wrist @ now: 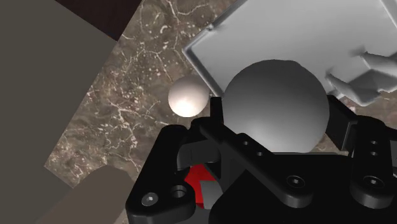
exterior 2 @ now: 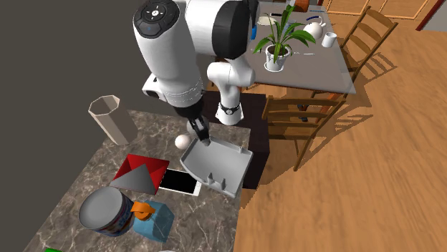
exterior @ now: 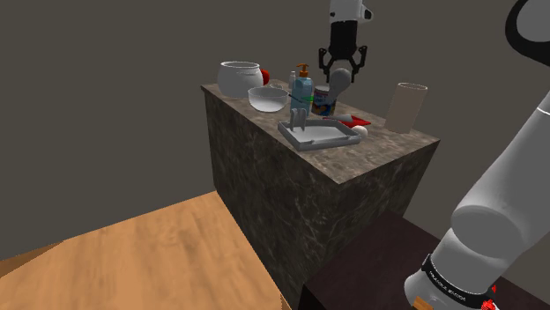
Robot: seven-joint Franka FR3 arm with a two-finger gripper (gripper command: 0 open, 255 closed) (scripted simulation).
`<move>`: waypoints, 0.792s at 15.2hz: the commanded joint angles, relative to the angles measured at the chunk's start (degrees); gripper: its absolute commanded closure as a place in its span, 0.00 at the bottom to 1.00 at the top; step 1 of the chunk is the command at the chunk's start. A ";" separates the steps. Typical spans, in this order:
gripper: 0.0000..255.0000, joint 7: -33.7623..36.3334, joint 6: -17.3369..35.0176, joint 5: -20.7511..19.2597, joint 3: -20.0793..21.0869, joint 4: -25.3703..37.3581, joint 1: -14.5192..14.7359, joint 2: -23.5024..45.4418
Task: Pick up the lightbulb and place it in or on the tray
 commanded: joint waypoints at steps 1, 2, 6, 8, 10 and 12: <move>1.00 2.39 -0.98 0.45 1.15 3.60 1.07 2.60; 1.00 3.47 -1.31 0.62 1.67 4.98 1.60 3.63; 1.00 3.38 2.15 0.63 1.65 0.38 1.60 2.49; 1.00 3.34 3.83 0.64 1.65 -1.77 1.60 2.02; 1.00 3.30 5.48 0.64 1.65 -3.82 1.60 1.63; 1.00 3.26 7.11 0.65 1.65 -5.78 1.59 1.29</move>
